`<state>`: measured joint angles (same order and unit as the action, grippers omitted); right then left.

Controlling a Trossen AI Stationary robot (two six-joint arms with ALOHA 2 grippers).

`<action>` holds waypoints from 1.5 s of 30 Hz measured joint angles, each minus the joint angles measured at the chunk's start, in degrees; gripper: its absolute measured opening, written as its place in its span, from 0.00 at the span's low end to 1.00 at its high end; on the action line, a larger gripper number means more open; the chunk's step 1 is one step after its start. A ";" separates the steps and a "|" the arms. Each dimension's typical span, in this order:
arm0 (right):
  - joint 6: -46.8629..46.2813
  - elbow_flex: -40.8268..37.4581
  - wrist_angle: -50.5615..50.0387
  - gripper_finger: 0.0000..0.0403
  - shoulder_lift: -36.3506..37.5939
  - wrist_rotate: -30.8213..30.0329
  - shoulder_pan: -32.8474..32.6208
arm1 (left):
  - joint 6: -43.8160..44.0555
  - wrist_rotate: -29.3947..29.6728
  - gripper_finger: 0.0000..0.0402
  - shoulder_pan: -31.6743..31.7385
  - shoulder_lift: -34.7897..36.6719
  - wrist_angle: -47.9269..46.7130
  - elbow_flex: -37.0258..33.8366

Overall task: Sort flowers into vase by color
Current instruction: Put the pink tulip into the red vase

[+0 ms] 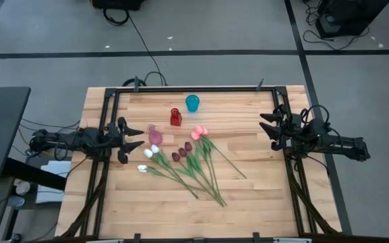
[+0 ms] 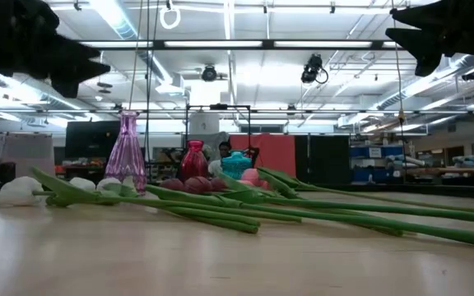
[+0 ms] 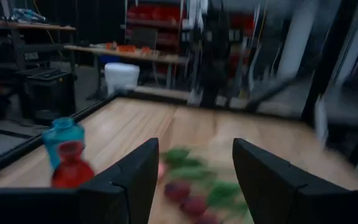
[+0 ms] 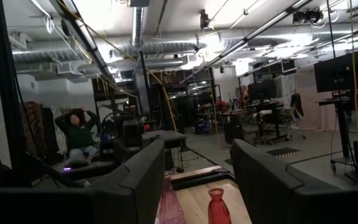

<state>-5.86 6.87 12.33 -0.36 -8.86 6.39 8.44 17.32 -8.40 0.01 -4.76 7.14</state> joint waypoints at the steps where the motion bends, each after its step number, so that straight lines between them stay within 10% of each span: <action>1: 0.00 0.00 0.00 0.49 0.02 -0.01 0.02 | 2.47 0.02 0.53 0.00 0.00 1.77 0.00; 31: -6.30 0.03 8.58 0.49 -1.43 1.01 0.02 | 3.39 1.54 0.53 0.04 0.00 12.87 0.00; 45: -12.71 12.90 -2.27 0.49 -38.55 1.16 0.02 | 7.74 6.53 0.53 0.04 -7.36 15.79 0.02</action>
<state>-18.57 19.77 10.06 -38.91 -7.70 6.42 16.18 23.85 -8.36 -7.35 11.03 7.16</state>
